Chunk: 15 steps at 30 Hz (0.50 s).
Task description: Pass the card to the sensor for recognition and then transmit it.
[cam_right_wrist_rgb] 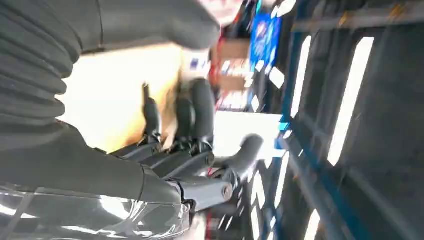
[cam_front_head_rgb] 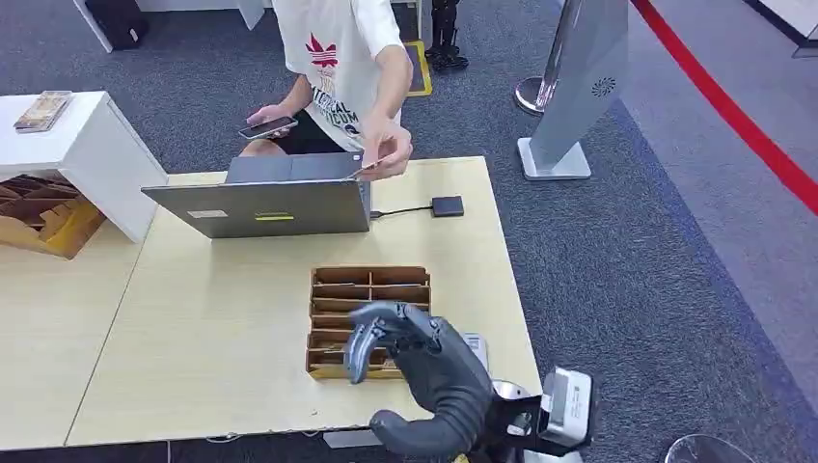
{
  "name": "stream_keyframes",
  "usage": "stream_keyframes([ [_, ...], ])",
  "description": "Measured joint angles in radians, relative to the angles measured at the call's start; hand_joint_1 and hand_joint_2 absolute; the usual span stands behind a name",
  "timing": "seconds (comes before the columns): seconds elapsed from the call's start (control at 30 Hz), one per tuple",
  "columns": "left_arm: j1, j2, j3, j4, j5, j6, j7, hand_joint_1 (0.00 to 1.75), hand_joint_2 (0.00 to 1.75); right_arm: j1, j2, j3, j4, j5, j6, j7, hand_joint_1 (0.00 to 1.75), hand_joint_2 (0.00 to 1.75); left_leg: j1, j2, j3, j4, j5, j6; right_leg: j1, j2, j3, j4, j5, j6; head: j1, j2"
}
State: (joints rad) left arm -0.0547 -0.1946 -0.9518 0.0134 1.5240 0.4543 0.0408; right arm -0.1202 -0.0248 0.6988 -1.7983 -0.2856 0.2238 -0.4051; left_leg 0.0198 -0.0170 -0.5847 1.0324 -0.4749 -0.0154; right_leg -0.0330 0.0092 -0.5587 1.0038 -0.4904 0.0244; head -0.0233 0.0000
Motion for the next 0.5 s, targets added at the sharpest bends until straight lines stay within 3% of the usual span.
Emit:
stream_keyframes([
  [0.27,0.0,0.0,0.0,0.002,0.0,-0.001,-0.001,0.0,1.75,-0.022,-0.004,-0.029,0.003,0.252,-0.185,0.064,0.0,1.75,0.0,0.0,0.0,0.0,0.0,0.0,0.0,0.0,0.0,0.0,0.0,0.0,0.0,0.0],
  [0.5,0.0,0.001,0.001,0.002,0.0,-0.005,0.012,0.0,1.75,-0.14,-0.003,-0.031,0.021,0.692,-0.419,0.204,0.0,1.75,0.0,0.0,0.0,0.0,0.0,0.0,0.0,0.0,0.0,0.0,0.001,0.0,0.0,0.0],
])
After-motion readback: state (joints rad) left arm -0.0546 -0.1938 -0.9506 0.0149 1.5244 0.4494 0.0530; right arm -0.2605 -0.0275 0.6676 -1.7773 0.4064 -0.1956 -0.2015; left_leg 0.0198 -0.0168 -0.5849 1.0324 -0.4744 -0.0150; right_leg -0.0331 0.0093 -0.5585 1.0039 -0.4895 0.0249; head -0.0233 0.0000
